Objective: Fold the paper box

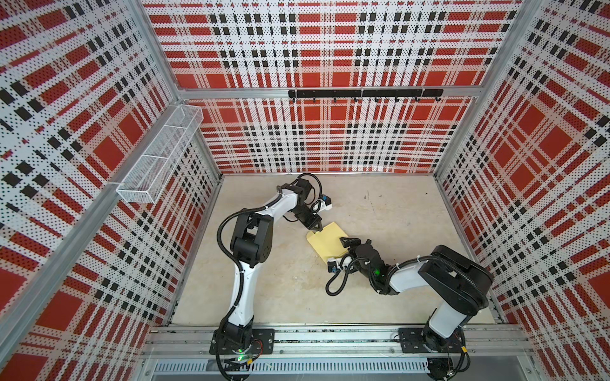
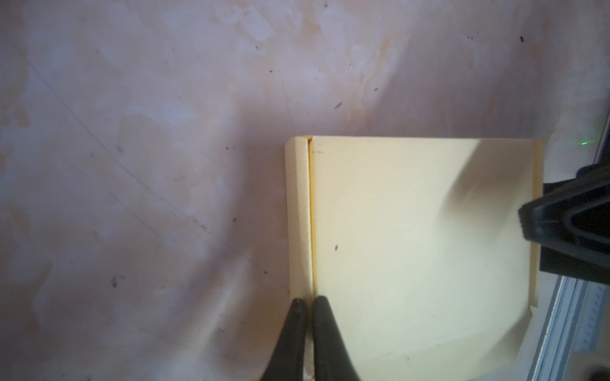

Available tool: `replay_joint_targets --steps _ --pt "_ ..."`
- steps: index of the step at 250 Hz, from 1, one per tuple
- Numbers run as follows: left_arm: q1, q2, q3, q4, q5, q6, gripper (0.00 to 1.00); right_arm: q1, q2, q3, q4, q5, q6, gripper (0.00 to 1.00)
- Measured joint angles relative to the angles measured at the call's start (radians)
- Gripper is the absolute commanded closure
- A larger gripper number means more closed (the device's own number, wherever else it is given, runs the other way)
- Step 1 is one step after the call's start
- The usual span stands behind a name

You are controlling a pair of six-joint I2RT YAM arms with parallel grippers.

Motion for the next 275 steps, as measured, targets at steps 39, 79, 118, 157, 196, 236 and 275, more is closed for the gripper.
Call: replay_joint_targets --steps 39,79,118,157,196,236,275 --pt "0.000 0.000 0.000 0.001 0.004 -0.006 0.84 0.000 0.001 0.001 -0.011 -0.002 0.009 0.31" --pt "0.000 0.000 0.000 0.000 0.002 -0.020 0.71 0.000 0.000 0.001 -0.026 -0.004 0.025 0.40" --pt "0.001 -0.014 -0.024 0.016 0.010 -0.062 0.60 0.000 0.000 0.001 -0.017 -0.004 0.045 0.41" --pt "0.017 -0.113 -0.124 0.042 0.029 -0.126 0.50 0.000 -0.008 0.000 0.004 -0.013 0.088 0.42" --pt "0.072 -0.256 -0.142 0.078 0.079 -0.207 0.46 0.000 -0.033 0.000 0.003 -0.040 0.177 0.46" --pt "0.180 -0.448 -0.218 0.178 0.108 -0.287 0.44 0.000 -0.079 0.011 -0.001 -0.079 0.329 0.48" --pt "0.280 -0.570 -0.295 0.266 0.121 -0.348 0.42 0.000 -0.123 0.015 0.002 -0.138 0.529 0.48"
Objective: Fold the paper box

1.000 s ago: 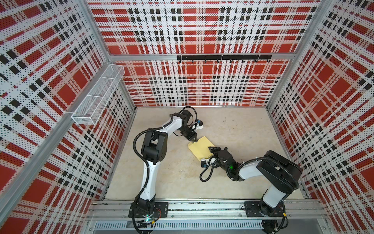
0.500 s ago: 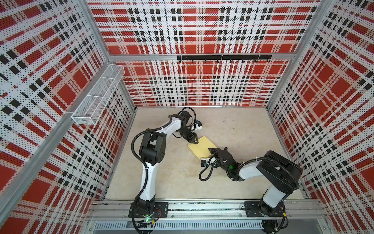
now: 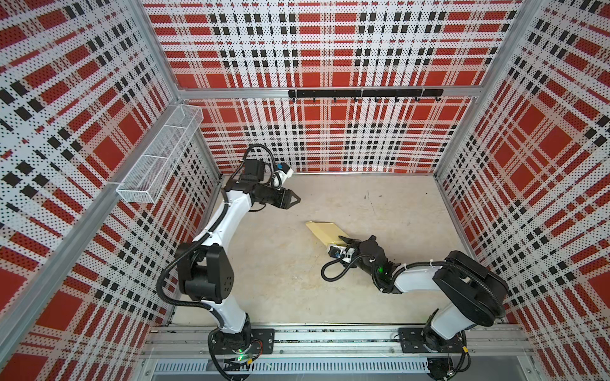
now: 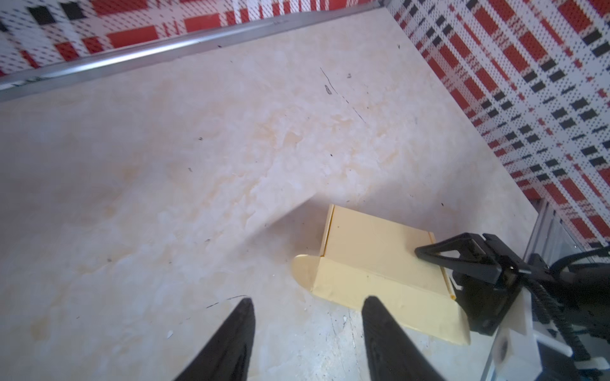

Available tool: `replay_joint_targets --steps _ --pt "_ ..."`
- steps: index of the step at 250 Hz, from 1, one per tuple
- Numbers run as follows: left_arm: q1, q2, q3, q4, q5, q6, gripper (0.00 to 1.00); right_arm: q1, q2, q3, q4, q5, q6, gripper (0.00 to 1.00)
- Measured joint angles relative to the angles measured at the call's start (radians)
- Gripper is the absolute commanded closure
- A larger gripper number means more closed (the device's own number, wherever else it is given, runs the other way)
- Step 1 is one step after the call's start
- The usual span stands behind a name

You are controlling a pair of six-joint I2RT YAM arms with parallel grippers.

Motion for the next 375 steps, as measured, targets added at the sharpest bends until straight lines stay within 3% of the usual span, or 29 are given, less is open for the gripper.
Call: replay_joint_targets --steps 33,93,174,261,375 --pt "0.045 -0.064 -0.094 0.060 0.012 -0.021 0.40 0.000 0.001 0.020 0.045 -0.051 0.175 0.48" --pt "0.051 -0.143 -0.244 0.121 0.015 0.015 0.38 0.000 0.106 0.036 0.240 -0.137 0.445 0.48" --pt "0.039 -0.141 -0.266 0.149 0.006 0.074 0.38 -0.028 0.195 -0.031 0.430 -0.151 0.634 0.47" --pt "-0.057 0.006 -0.167 0.082 -0.031 0.148 0.37 -0.063 0.328 -0.067 0.572 -0.174 0.652 0.47" --pt "-0.126 0.107 -0.056 -0.033 -0.074 0.302 0.36 -0.106 0.335 -0.071 0.596 -0.249 0.622 0.47"
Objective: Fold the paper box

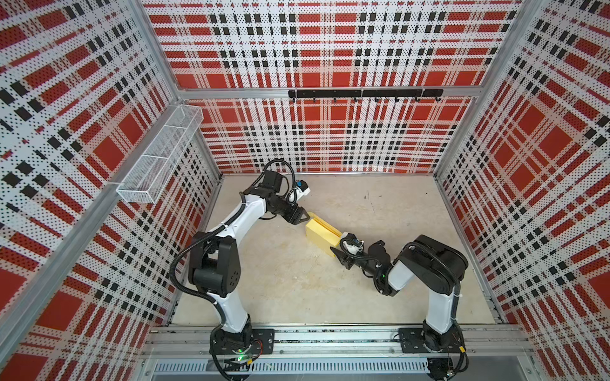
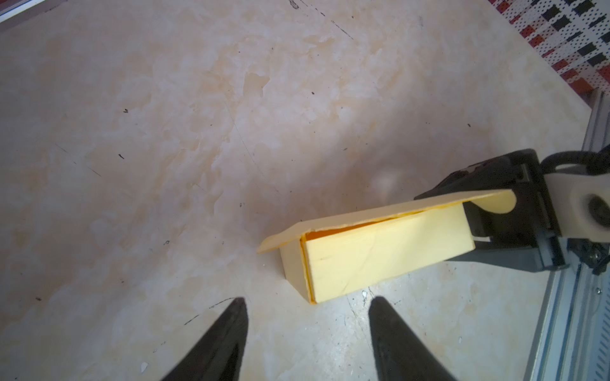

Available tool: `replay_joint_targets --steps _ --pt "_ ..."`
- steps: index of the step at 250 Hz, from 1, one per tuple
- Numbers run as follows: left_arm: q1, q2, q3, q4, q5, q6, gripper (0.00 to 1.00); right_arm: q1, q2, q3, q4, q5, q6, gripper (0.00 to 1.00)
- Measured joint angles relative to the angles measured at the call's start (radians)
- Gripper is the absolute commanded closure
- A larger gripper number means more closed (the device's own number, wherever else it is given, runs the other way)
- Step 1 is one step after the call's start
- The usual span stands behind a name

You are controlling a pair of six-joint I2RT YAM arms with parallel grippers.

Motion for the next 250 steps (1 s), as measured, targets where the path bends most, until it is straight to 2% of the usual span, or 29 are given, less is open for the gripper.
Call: replay_joint_targets --steps 92,120,163,187,222,250 --pt "-0.005 0.004 -0.044 0.060 0.040 0.185 0.33 -0.004 0.000 0.000 -0.016 -0.029 -0.018 0.48" --pt "-0.006 0.010 -0.042 0.067 0.085 0.217 0.35 -0.006 0.000 0.000 -0.016 -0.033 -0.019 0.48" --pt "-0.009 0.071 0.023 0.050 0.089 0.241 0.38 -0.006 -0.001 0.000 -0.017 -0.035 -0.021 0.48" --pt "-0.010 0.085 0.037 0.041 0.092 0.255 0.43 -0.006 -0.005 0.000 -0.025 -0.037 -0.023 0.48" --pt "-0.019 0.108 0.070 0.016 0.084 0.257 0.60 -0.008 -0.015 0.000 -0.044 -0.036 -0.026 0.50" --pt "-0.029 0.130 0.106 -0.004 0.079 0.236 0.66 -0.008 -0.042 0.000 -0.076 -0.037 -0.026 0.50"
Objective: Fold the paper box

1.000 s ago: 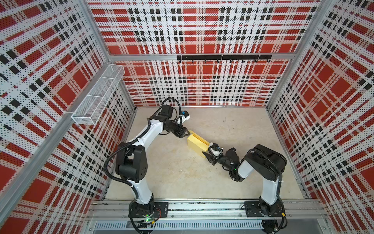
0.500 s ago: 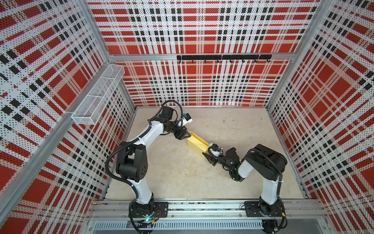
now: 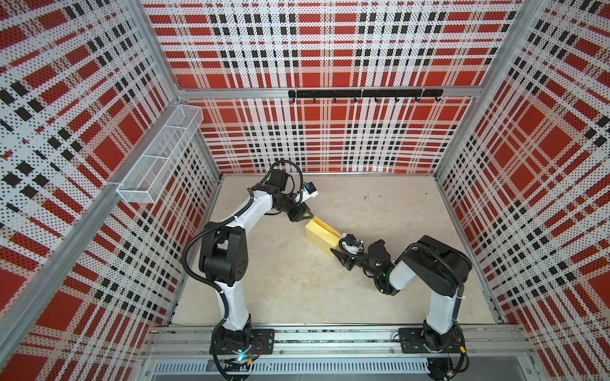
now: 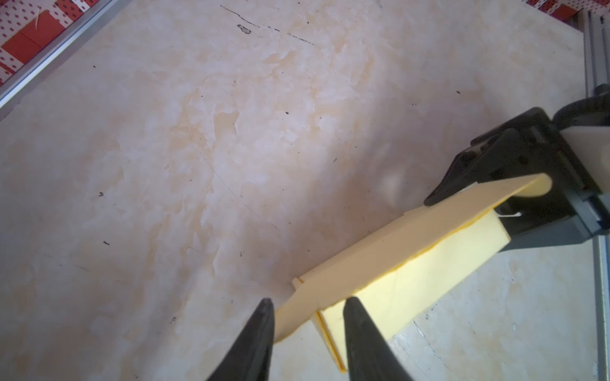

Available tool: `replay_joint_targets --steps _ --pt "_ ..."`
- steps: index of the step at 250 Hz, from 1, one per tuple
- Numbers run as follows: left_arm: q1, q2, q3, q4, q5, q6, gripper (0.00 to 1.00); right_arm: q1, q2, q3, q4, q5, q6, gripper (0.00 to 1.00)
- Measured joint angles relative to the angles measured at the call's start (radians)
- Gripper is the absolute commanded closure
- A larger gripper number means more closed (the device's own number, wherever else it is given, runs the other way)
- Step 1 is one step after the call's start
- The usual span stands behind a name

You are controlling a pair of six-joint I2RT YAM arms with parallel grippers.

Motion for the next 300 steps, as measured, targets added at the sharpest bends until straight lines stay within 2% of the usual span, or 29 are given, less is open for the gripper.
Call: replay_joint_targets --steps 43,80,156,217,248,300 --pt "-0.006 -0.001 -0.001 -0.025 -0.002 -0.019 0.70 0.000 -0.007 0.000 -0.024 0.002 0.000 0.51" --pt "-0.012 -0.012 -0.017 -0.031 -0.013 -0.037 0.70 -0.002 -0.011 0.005 -0.042 0.002 -0.007 0.51" --pt "-0.026 -0.016 -0.040 -0.028 -0.073 -0.152 0.68 -0.006 -0.011 0.007 -0.045 0.003 -0.010 0.51" --pt "-0.027 -0.043 -0.074 -0.011 -0.130 -0.233 0.74 -0.017 -0.011 0.007 -0.040 0.002 -0.010 0.51" --pt "-0.028 -0.072 -0.090 0.003 -0.145 -0.259 0.81 -0.020 -0.011 0.007 -0.039 0.001 -0.011 0.51" --pt "-0.029 -0.090 -0.093 0.013 -0.154 -0.292 0.85 -0.022 -0.011 0.007 -0.039 0.001 -0.011 0.51"
